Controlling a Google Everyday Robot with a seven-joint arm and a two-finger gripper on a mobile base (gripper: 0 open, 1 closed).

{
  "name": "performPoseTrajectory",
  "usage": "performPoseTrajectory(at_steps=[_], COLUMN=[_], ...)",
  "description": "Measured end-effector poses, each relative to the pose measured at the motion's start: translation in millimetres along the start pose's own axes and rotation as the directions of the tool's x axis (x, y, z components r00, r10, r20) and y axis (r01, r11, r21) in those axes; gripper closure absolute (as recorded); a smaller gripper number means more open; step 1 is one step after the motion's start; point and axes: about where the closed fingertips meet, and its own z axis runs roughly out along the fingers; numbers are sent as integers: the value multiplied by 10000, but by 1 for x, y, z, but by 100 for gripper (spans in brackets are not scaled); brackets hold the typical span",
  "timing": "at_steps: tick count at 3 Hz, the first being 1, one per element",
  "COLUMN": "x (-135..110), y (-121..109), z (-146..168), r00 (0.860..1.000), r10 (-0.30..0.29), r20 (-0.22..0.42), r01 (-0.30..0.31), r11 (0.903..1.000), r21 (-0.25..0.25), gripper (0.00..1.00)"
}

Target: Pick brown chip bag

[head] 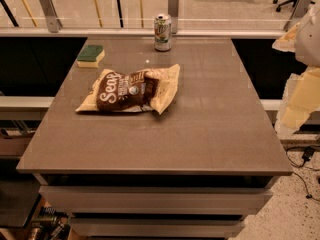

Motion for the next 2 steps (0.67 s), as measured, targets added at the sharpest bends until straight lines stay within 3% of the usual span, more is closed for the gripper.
performPoseTrajectory(at_steps=[2], x=[-6], y=[-1], z=[-4], r00=[9998], r10=[-29], r20=[-185], r01=[31], r11=[9999], r21=[137], gripper=[0])
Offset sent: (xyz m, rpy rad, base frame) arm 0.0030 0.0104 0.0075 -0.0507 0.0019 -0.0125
